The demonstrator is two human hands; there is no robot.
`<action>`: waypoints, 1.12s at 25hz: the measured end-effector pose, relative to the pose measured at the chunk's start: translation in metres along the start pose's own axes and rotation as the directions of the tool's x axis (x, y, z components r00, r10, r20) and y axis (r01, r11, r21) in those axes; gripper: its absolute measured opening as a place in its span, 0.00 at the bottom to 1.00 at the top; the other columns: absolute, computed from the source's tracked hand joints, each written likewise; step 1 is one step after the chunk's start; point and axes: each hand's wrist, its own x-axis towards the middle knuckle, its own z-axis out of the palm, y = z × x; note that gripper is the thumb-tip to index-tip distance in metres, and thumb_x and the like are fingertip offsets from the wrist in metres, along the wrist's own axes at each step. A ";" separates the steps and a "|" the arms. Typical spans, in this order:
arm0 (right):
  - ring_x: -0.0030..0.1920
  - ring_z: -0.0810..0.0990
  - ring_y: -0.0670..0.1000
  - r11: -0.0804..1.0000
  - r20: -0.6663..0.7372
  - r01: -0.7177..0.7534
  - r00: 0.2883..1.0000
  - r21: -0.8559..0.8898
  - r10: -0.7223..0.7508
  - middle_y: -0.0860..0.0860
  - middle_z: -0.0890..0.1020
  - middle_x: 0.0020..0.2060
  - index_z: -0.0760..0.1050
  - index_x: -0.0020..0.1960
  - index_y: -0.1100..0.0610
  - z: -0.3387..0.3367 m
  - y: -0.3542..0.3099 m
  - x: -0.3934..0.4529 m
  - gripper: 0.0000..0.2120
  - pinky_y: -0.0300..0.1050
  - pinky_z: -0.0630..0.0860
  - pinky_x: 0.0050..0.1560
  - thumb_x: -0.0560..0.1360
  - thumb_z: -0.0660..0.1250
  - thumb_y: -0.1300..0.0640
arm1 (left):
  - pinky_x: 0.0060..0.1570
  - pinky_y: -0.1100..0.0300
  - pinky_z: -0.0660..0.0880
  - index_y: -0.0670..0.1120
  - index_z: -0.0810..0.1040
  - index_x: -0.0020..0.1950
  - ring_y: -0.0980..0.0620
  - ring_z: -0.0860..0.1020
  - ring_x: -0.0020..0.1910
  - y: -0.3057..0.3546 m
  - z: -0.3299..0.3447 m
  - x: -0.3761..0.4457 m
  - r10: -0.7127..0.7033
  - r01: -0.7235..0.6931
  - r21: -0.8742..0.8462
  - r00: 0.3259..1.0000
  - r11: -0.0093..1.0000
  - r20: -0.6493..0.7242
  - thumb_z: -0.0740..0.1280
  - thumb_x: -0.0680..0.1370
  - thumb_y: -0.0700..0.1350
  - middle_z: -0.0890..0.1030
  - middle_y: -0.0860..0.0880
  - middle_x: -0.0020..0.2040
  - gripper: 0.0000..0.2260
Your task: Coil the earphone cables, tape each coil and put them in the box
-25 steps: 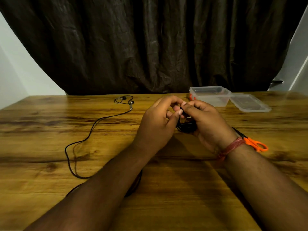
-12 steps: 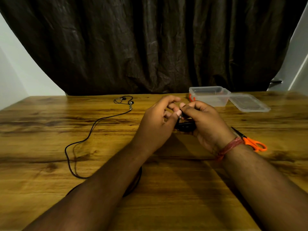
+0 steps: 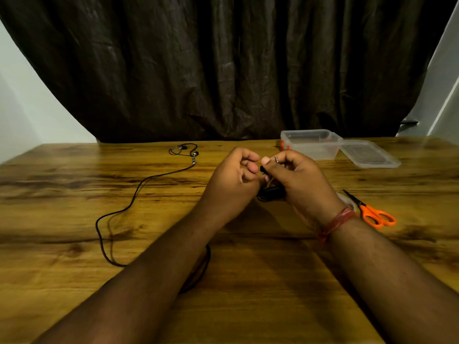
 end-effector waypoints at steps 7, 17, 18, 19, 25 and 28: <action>0.37 0.76 0.54 0.993 -0.023 0.038 0.999 -0.113 -0.040 0.59 0.78 0.37 0.76 0.48 0.64 -0.002 0.002 0.001 0.08 0.56 0.77 0.43 0.77 0.68 0.57 | 0.34 0.62 0.73 0.43 0.77 0.49 0.56 0.77 0.35 -0.009 -0.003 0.002 -0.256 0.258 -0.154 0.966 0.954 0.036 0.74 0.74 0.42 0.80 0.46 0.39 0.08; 0.32 0.80 0.53 0.907 0.040 -0.008 0.999 -0.421 0.028 0.57 0.78 0.35 0.76 0.56 0.49 -0.018 0.012 0.011 0.11 0.48 0.81 0.32 0.76 0.69 0.61 | 0.31 0.64 0.76 0.43 0.78 0.48 0.56 0.81 0.36 -0.012 -0.014 0.004 -0.383 0.385 -0.119 0.923 0.915 0.046 0.71 0.76 0.38 0.82 0.44 0.41 0.04; 0.30 0.80 0.51 0.859 0.033 0.009 0.999 -0.512 0.009 0.55 0.79 0.34 0.78 0.52 0.48 -0.019 0.014 0.012 0.09 0.45 0.79 0.30 0.75 0.69 0.59 | 0.33 0.63 0.76 0.44 0.78 0.49 0.56 0.81 0.38 -0.012 -0.015 0.004 -0.383 0.385 -0.071 0.923 0.920 0.047 0.72 0.75 0.39 0.83 0.45 0.41 0.04; 0.30 0.80 0.50 0.805 0.018 0.022 1.000 -0.593 -0.014 0.53 0.80 0.33 0.78 0.49 0.47 -0.020 0.017 0.012 0.06 0.43 0.78 0.29 0.74 0.70 0.58 | 0.34 0.62 0.77 0.45 0.79 0.49 0.56 0.81 0.38 -0.013 -0.015 0.003 -0.376 0.376 -0.012 0.926 0.926 0.036 0.72 0.75 0.40 0.83 0.47 0.41 0.05; 0.36 0.77 0.44 0.563 0.030 0.061 0.998 -0.824 -0.063 0.44 0.79 0.32 0.77 0.40 0.52 -0.021 0.035 0.015 0.04 0.33 0.67 0.30 0.71 0.71 0.54 | 0.37 0.64 0.74 0.50 0.79 0.45 0.57 0.78 0.38 -0.023 -0.009 0.000 -0.212 0.186 0.458 0.977 0.869 0.006 0.70 0.76 0.41 0.81 0.52 0.40 0.04; 0.38 0.77 0.46 0.516 0.068 0.077 0.997 -0.853 -0.036 0.43 0.78 0.33 0.76 0.40 0.49 -0.021 0.039 0.016 0.03 0.38 0.70 0.35 0.73 0.68 0.53 | 0.38 0.66 0.74 0.48 0.80 0.45 0.57 0.79 0.40 -0.026 -0.008 0.000 -0.176 0.145 0.509 0.984 0.849 0.013 0.70 0.76 0.41 0.82 0.53 0.41 0.03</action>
